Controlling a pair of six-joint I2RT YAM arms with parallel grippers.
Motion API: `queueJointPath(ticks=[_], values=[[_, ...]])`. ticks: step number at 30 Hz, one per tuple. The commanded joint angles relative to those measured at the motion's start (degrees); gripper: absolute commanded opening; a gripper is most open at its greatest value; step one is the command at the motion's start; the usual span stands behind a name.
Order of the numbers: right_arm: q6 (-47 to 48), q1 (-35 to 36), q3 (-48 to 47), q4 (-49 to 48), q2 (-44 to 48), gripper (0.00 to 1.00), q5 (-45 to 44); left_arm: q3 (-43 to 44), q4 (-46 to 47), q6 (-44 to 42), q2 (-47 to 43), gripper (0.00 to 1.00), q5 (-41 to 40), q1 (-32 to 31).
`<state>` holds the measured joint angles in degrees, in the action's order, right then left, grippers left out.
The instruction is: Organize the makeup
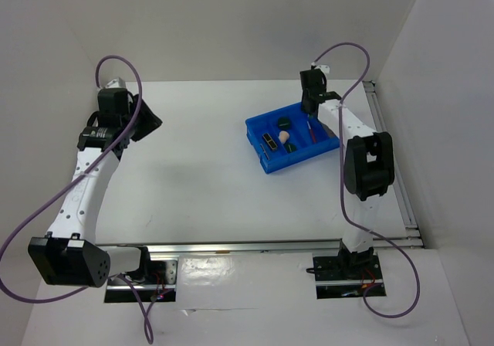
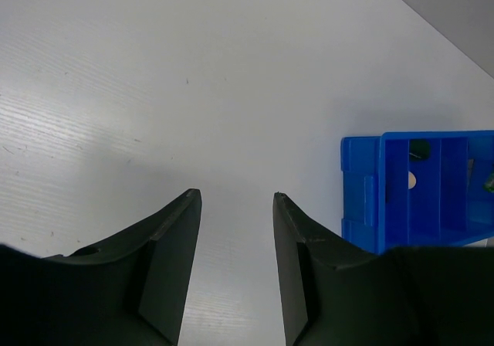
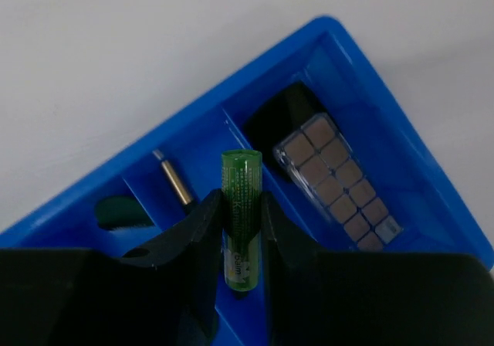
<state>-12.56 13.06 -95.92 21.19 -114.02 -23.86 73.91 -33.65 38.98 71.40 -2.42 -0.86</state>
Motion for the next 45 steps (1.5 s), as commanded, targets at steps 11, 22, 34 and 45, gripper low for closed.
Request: queueJointPath(ticks=[11, 22, 34, 45], values=[[-4.8, -0.6, 3.5, 2.1, -1.6, 0.50, 2.0, -1.1, 2.1, -1.5, -0.5, 0.55, 0.0, 0.3], [-5.3, -1.6, 0.1, 3.6, 7.1, 0.68, 4.3, -0.6, 2.1, -1.5, -0.5, 0.55, 0.5, 0.3], [-13.8, -10.3, 3.8, 9.9, 15.6, 0.88, 15.0, -0.6, 2.6, -1.5, 0.1, 0.55, 1.0, 0.3], [-22.7, -21.6, 14.1, 20.3, 27.8, 0.99, 7.8, 0.4, 2.6, -2.1, 1.1, 0.55, 1.5, 0.3]])
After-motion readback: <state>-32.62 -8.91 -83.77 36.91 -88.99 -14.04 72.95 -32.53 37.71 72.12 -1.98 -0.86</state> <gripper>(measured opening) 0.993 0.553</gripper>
